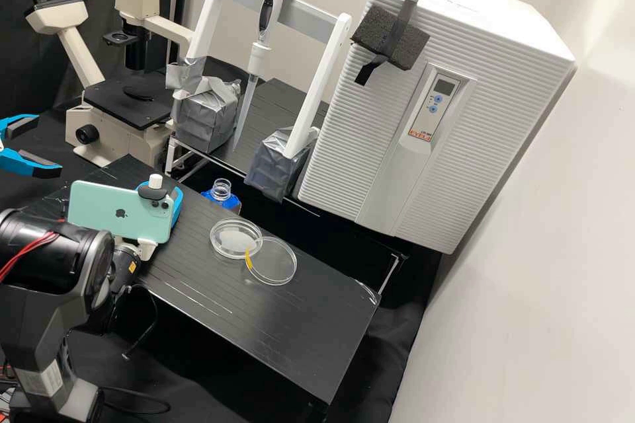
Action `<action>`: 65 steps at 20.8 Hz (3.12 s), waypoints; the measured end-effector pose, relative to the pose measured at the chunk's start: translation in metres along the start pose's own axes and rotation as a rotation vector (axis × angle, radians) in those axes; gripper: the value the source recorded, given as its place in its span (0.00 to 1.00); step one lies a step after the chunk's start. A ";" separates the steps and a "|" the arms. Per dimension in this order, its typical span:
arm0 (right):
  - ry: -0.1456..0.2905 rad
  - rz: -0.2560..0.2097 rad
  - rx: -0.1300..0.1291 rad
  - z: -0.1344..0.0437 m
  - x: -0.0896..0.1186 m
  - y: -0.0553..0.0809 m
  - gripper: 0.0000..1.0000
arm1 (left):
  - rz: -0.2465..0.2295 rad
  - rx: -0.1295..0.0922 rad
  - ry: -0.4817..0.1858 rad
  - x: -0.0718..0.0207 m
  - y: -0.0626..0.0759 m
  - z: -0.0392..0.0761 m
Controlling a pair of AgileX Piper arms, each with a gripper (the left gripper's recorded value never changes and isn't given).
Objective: Close the bottle
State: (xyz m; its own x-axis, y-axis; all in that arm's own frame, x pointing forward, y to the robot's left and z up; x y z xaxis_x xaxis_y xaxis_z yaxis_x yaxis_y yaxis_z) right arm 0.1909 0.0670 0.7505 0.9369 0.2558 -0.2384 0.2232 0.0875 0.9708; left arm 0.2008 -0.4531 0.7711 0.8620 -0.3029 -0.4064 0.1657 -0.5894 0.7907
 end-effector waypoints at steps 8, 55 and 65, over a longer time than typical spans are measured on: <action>0.006 0.080 0.001 -0.001 0.000 0.016 0.00 | 0.000 0.000 0.000 0.0000 0.000 0.000; -0.159 0.171 -0.063 0.031 0.098 0.057 0.00 | 0.016 0.006 0.030 0.0005 0.001 -0.002; -0.161 0.169 -0.063 0.032 0.099 0.056 0.00 | 0.016 0.006 0.030 0.0005 0.001 -0.002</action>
State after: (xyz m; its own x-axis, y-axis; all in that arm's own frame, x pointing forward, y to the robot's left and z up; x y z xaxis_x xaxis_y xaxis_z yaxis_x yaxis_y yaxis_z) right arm 0.3042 0.0665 0.7823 0.9915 0.1153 -0.0608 0.0472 0.1176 0.9919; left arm 0.2024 -0.4526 0.7728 0.8783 -0.2899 -0.3802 0.1493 -0.5892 0.7941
